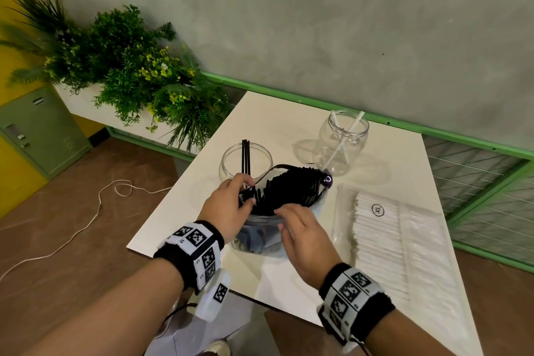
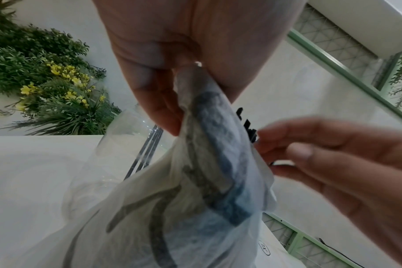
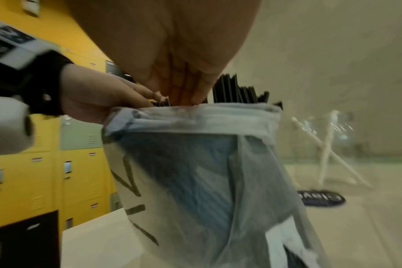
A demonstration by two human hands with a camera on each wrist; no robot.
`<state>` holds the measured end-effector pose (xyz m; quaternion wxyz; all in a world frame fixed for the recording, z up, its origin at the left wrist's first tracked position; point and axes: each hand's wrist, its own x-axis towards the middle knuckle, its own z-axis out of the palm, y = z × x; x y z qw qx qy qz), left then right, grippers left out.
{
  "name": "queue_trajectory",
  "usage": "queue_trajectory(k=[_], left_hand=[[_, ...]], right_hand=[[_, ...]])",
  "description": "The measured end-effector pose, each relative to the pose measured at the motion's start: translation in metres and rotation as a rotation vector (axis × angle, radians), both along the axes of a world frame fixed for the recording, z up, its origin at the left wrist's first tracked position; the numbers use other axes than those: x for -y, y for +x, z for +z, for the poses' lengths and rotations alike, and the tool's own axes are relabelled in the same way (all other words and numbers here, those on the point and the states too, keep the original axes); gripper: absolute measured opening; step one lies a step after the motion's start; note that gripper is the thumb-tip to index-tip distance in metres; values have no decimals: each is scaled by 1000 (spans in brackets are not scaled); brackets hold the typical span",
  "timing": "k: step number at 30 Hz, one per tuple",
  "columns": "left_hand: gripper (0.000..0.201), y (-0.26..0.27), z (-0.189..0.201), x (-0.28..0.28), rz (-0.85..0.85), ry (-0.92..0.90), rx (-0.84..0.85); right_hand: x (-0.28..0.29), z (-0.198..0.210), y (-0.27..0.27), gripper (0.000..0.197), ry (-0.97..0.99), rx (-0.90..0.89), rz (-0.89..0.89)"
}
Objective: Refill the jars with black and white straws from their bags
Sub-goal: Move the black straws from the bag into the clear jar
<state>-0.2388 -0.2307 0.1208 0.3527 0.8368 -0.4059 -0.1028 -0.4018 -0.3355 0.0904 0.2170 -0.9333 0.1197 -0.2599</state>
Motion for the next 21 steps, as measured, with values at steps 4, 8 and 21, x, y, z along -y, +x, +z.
queue_trajectory(k=[4, 8, 21], left_hand=[[25, -1, -2, -1, -8, -17, -39], [25, -3, -5, -1, -57, -51, -106], [40, -5, -7, -10, -156, -44, -109]], right_hand=[[15, -2, 11, 38, 226, -142, -211], [16, 2, 26, 46, 126, -325, -194], [14, 5, 51, 46, 131, -430, -220]])
